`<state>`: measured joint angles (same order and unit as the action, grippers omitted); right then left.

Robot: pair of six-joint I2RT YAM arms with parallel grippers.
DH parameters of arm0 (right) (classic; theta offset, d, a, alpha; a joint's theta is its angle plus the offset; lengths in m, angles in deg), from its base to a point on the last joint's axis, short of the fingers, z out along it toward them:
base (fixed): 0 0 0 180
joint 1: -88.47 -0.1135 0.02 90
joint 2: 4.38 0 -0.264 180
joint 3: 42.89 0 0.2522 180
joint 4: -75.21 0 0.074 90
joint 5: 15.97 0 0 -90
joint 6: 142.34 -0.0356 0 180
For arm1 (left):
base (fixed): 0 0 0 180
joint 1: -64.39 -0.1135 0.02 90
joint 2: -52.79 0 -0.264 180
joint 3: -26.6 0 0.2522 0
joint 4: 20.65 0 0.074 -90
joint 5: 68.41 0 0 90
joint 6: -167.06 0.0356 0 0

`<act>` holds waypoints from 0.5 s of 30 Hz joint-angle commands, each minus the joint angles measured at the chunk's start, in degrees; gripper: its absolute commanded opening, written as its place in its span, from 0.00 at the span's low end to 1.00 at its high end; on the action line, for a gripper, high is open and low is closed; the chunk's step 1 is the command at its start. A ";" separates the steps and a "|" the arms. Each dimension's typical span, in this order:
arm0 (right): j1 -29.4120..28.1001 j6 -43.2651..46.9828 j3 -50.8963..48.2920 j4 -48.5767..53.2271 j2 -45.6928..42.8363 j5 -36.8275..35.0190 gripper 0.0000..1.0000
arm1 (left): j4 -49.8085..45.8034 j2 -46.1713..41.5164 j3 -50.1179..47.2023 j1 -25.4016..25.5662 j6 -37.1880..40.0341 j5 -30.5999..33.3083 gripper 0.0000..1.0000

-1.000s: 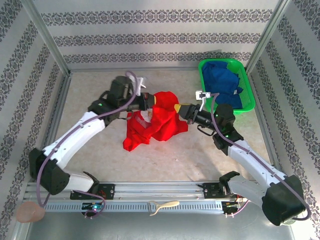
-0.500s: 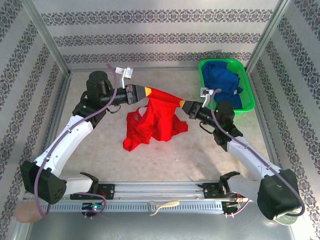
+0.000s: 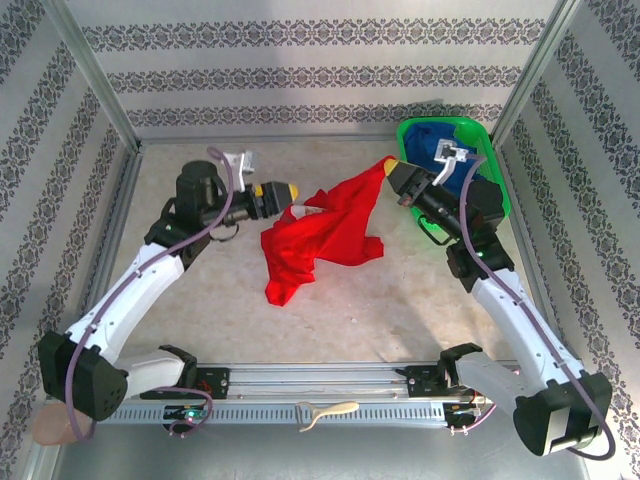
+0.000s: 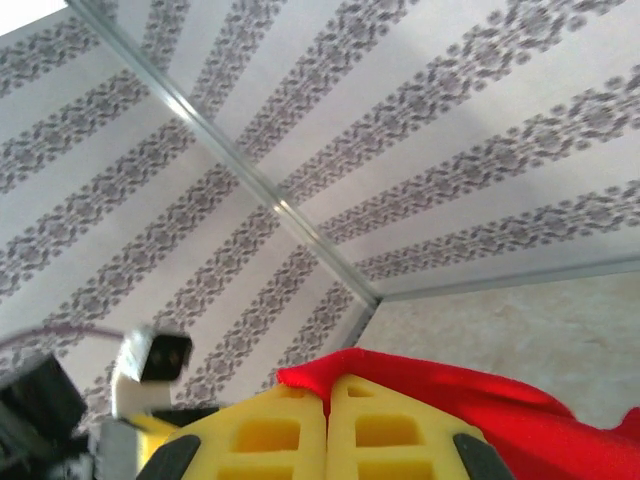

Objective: Fold the inside-out t-shirt

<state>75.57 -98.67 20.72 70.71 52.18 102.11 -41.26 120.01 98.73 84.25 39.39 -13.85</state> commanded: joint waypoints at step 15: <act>3.69 0.45 -2.74 1.76 -3.47 -2.23 0.00 | 3.09 7.19 -19.26 21.43 -5.52 25.06 0.77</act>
<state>78.63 -98.65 18.55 74.25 49.23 100.99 -42.94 123.31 77.11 101.41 36.35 6.35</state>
